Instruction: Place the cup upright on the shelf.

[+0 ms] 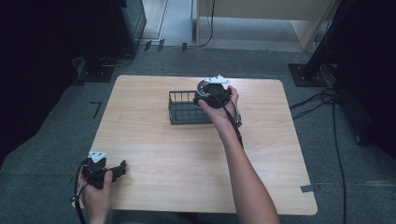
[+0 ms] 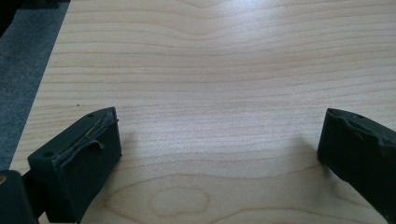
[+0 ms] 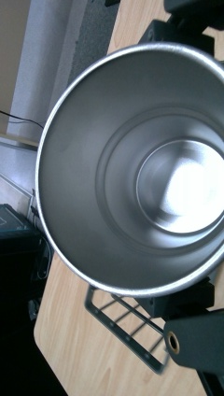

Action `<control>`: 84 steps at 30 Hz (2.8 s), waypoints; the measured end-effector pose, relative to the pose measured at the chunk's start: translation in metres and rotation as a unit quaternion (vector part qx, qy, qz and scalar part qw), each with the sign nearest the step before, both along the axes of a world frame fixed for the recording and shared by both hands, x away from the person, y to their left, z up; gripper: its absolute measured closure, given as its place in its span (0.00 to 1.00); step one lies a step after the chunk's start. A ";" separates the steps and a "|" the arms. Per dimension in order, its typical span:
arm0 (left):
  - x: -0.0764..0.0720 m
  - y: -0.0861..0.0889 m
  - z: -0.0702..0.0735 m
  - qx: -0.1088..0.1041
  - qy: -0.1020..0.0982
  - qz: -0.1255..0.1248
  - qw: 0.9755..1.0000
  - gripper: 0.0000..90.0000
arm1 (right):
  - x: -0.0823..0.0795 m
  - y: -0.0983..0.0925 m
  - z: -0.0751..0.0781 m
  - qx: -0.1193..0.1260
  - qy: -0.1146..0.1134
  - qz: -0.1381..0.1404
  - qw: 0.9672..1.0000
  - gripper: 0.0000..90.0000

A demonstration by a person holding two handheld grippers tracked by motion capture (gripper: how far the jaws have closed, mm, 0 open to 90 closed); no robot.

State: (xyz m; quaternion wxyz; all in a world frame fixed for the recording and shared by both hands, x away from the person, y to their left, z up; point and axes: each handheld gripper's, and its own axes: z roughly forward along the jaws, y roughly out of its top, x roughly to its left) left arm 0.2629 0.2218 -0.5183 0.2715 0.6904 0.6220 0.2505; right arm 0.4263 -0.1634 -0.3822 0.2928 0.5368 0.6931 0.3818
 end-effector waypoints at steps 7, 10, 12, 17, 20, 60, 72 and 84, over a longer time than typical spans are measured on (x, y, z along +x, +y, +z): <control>0.000 0.000 0.000 0.000 0.000 0.000 1.000 0.00 | 0.017 0.006 -0.005 -0.003 0.000 -0.002 1.000 0.20; 0.000 0.000 0.000 0.000 0.000 0.000 1.000 0.00 | 0.023 0.008 -0.012 -0.005 0.001 -0.005 1.000 0.20; 0.000 0.000 0.000 0.000 0.000 0.000 1.000 0.00 | 0.026 0.008 -0.017 -0.004 0.007 -0.006 1.000 0.20; 0.000 0.000 0.000 0.000 0.000 0.000 1.000 0.00 | 0.030 0.011 -0.030 -0.004 0.015 -0.003 1.000 0.20; 0.000 0.000 0.000 0.000 0.000 0.000 1.000 0.00 | 0.030 0.011 -0.039 0.002 0.026 -0.002 1.000 0.20; 0.000 0.000 0.000 0.000 0.000 0.000 1.000 0.00 | -0.007 -0.016 -0.040 0.001 0.058 0.013 0.998 0.11; 0.000 0.000 0.000 0.000 0.000 0.000 1.000 0.00 | -0.033 -0.030 -0.034 -0.006 0.047 0.013 0.999 0.11; 0.000 0.000 0.000 0.000 0.001 -0.001 1.000 0.00 | -0.064 -0.055 -0.044 -0.014 0.042 -0.008 0.999 0.13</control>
